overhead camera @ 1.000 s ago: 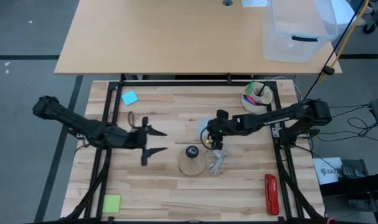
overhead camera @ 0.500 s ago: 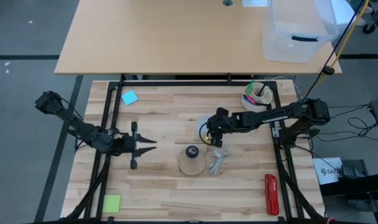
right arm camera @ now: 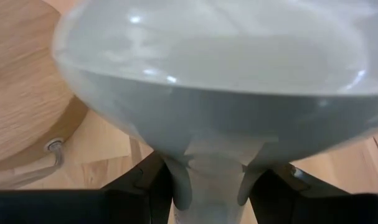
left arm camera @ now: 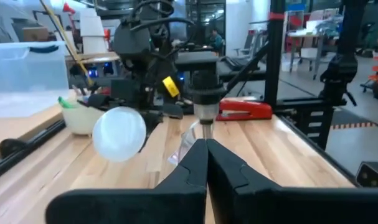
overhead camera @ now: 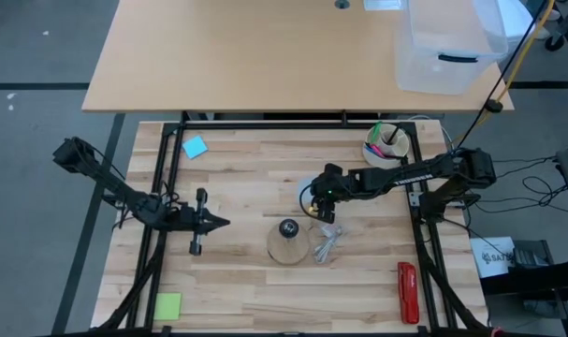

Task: Screw lightbulb
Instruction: Remove the lightbulb from the lamp

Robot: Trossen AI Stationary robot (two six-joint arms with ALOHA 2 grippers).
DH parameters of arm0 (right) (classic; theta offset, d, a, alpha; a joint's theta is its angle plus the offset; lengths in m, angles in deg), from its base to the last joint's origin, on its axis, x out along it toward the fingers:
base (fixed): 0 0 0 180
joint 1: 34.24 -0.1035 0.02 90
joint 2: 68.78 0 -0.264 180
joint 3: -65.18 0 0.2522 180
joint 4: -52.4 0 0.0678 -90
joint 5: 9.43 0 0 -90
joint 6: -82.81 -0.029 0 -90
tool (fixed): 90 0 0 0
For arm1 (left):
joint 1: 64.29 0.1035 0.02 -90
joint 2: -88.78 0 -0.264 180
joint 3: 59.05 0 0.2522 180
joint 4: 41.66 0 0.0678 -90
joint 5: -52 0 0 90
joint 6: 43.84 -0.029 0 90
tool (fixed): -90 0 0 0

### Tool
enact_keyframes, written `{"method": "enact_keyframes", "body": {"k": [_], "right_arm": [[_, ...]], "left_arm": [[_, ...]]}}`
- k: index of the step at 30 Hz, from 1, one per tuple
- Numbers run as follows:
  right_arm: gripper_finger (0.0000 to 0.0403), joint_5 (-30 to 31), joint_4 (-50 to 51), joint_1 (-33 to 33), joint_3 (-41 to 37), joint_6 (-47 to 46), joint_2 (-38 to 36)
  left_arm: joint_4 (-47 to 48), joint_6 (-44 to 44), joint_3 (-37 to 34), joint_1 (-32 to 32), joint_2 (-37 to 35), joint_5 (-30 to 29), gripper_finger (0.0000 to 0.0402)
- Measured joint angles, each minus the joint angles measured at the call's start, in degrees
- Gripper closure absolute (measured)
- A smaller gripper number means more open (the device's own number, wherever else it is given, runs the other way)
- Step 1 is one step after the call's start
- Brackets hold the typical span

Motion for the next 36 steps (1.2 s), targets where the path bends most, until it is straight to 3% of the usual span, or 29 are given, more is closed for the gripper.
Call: {"method": "enact_keyframes", "body": {"k": [9,24,36], "right_arm": [[0.0242,0.00,1.02,0.17,-0.07,-1.64,1.43],[0.0242,-2.90,-1.58,3.06,-0.04,-3.02,10.36],[0.0242,-5.41,-3.52,3.14,0.20,-3.64,11.99]], "left_arm": [[-7.49,0.44,-5.96,0.00,0.00,0.16,0.0400],[-7.51,0.44,-6.02,0.00,0.00,0.19,0.0401],[-7.38,0.45,-6.02,1.79,0.00,-0.12,0.0401]]}}
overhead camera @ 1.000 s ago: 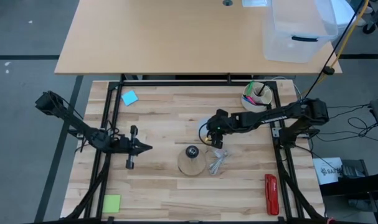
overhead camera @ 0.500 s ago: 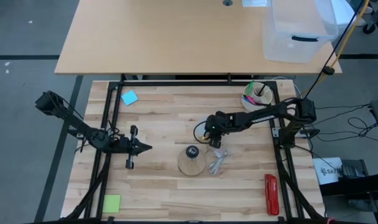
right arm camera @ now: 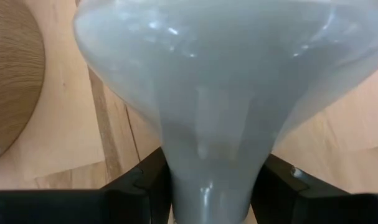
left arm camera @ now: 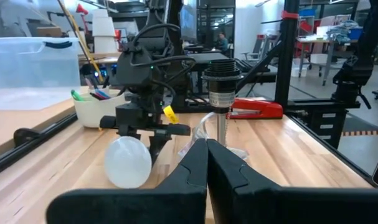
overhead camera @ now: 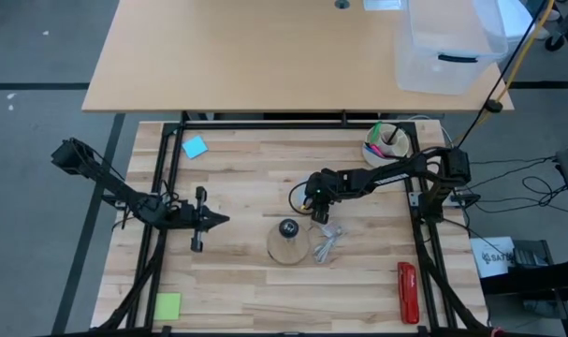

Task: Screw lightbulb
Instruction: Remove the lightbulb from the lamp

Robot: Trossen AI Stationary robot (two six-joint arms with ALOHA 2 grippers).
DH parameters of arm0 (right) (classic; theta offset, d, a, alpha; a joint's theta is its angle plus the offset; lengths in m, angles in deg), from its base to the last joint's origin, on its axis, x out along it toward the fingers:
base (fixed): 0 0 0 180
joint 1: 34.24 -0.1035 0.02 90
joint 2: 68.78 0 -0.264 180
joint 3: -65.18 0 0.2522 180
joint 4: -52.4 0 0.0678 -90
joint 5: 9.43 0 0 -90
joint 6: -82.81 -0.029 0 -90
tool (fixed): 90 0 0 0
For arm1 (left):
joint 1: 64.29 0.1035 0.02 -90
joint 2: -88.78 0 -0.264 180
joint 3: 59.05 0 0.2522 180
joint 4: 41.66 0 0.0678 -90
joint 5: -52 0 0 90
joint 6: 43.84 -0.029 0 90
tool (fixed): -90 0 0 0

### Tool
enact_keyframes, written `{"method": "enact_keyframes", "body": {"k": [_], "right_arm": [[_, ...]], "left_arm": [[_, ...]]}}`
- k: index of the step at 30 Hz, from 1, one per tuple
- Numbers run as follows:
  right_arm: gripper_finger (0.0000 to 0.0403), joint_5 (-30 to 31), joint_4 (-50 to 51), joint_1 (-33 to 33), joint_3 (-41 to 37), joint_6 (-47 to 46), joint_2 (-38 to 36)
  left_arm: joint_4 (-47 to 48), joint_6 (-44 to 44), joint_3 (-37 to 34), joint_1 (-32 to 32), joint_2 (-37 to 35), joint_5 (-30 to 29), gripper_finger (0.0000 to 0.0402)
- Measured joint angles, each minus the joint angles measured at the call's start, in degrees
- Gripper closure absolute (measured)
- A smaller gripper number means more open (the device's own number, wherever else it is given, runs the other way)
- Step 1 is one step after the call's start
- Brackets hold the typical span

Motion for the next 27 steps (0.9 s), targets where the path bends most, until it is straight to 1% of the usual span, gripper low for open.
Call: {"method": "enact_keyframes", "body": {"k": [12,19,27], "right_arm": [[0.0242,-0.49,-0.04,0.02,-0.11,-0.42,0.08],[0.0229,-0.64,0.18,-0.02,-0.26,-0.42,0.25],[0.0226,-0.51,0.17,-0.22,-0.26,-0.79,0.25]], "left_arm": [[0.00,0.01,0.00,0.00,0.00,0.18,0.0401],[-0.53,0.05,0.02,0.00,0.00,0.20,0.0401],[-0.52,0.08,0.02,0.00,0.00,0.20,0.0401]]}}
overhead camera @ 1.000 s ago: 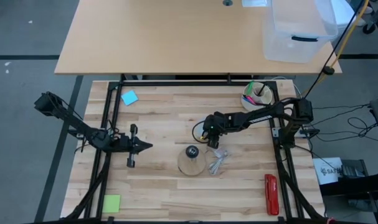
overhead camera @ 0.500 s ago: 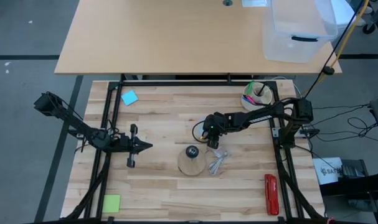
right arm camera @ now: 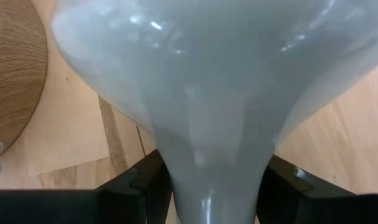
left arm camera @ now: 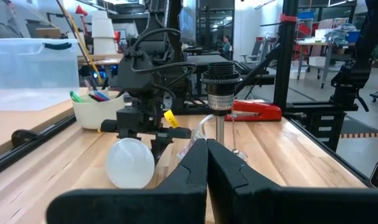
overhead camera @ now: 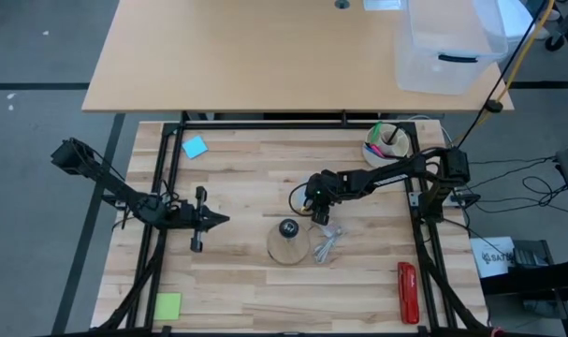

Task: Screw lightbulb
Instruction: Remove the lightbulb from the lamp, then return to Home Position

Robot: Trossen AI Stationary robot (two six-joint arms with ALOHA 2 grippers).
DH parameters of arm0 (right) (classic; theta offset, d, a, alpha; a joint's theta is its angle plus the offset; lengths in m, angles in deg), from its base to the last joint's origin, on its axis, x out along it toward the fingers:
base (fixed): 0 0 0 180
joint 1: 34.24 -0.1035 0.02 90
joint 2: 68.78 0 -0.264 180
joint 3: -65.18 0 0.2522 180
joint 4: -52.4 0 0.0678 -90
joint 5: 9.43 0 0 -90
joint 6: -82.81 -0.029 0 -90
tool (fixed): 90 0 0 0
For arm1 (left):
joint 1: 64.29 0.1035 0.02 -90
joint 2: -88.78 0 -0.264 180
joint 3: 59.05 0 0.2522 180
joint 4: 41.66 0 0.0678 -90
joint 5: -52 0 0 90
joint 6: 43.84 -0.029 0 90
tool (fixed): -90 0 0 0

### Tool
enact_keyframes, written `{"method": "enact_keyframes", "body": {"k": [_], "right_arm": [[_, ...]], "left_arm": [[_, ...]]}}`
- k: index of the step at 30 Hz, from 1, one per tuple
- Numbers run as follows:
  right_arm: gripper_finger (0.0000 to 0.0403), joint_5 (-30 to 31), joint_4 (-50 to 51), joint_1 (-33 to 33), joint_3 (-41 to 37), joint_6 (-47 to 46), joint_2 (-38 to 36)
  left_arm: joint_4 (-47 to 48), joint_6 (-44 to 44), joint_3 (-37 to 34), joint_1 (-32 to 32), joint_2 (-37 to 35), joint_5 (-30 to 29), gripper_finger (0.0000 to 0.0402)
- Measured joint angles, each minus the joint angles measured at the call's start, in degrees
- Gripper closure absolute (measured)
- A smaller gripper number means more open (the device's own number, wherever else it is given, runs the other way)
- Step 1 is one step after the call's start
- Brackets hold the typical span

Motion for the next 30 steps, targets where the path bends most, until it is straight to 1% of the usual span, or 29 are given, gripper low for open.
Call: {"method": "enact_keyframes", "body": {"k": [4,8,11,14,18,21,25,30], "right_arm": [[0.0225,0.76,0.11,-0.58,-0.04,-0.11,-0.67],[0.0221,2.10,2.46,-1.20,0.30,-0.11,-3.15],[0.0204,4.10,5.40,-1.39,1.67,0.24,-6.38],[0.0177,6.14,8.21,-1.94,2.84,1.20,-10.06],[0.0141,6.41,7.85,-2.71,3.98,3.30,-16.68],[0.0126,7.13,7.67,-3.66,4.02,5.03,-22.56],[0.0127,9.77,7.64,-5.81,4.04,8.17,-31.70],[0.0148,12.43,7.47,-9.29,4.13,12.72,-43.79]], "left_arm": [[0.00,0.00,0.00,0.00,0.00,0.02,0.0401],[0.00,-0.03,0.00,0.00,0.00,0.02,0.0401],[-0.01,-0.05,0.00,0.00,0.00,0.02,0.0401],[-0.25,-0.09,0.00,0.00,0.00,0.04,0.0401],[-0.42,-0.11,0.00,0.00,0.00,0.03,0.0401],[-0.75,-0.13,0.00,0.00,0.01,0.03,0.0401],[-2.05,-0.66,0.00,0.00,-0.10,-0.04,0.0401],[-2.60,-1.97,0.00,0.00,-2.28,-0.11,0.0401]]}}
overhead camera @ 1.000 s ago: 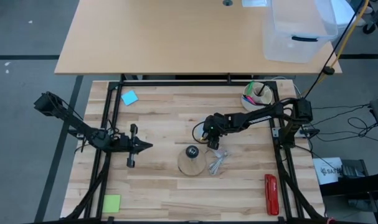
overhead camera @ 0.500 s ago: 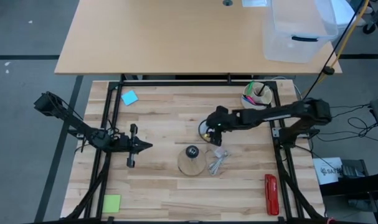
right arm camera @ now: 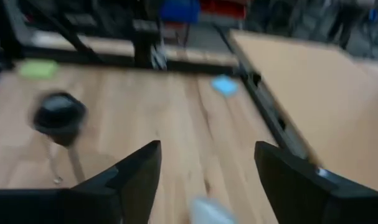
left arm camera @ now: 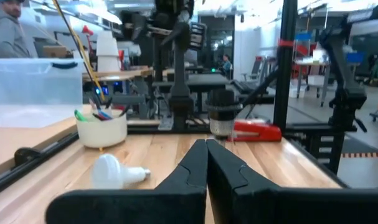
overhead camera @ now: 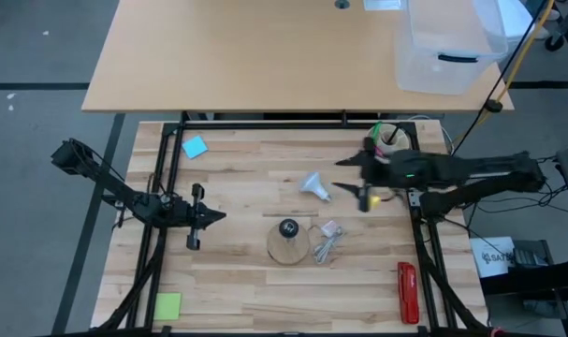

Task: Screw lightbulb
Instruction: Return to Home Position

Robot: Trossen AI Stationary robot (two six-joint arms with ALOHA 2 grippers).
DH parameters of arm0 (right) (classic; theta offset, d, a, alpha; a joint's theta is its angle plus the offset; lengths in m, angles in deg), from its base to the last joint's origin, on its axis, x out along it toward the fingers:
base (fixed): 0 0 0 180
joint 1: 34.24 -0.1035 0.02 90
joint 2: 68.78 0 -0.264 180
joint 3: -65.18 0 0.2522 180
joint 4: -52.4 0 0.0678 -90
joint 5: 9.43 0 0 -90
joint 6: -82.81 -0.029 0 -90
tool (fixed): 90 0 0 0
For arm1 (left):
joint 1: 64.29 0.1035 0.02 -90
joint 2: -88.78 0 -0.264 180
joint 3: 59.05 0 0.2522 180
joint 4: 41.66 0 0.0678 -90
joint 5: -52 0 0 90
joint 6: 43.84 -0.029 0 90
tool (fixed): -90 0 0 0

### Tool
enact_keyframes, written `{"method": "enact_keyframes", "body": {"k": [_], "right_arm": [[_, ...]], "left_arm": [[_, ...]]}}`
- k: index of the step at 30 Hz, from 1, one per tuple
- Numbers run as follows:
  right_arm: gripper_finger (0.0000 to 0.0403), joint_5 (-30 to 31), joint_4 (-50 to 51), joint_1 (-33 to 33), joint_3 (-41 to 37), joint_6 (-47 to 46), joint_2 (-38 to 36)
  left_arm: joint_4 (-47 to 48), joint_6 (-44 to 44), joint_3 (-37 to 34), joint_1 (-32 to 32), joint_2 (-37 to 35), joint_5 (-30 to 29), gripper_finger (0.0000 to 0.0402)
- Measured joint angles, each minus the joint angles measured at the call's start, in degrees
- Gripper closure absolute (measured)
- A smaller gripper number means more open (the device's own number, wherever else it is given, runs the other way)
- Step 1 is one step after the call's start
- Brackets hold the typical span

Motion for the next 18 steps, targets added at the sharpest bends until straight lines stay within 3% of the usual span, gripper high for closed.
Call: {"method": "enact_keyframes", "body": {"k": [7,13,16,18], "right_arm": [[0.0228,0.11,3.35,-5.18,0.00,3.75,-12.87],[0.0326,0.37,7.14,-7.86,0.00,4.75,-16.86],[0.0380,0.33,7.22,-8.80,-0.71,6.31,-17.39],[0.0396,0.50,7.13,-9.30,-1.44,7.18,-17.89]], "left_arm": [[1.50,-1.17,0.02,0.00,-4.37,-0.03,0.0401],[3.56,-1.59,0.12,0.09,-6.63,-0.07,0.0401],[9.33,-1.48,2.44,0.99,-7.56,-0.25,0.0401],[15.90,-0.95,5.39,1.99,-8.11,-0.24,0.0401]]}}
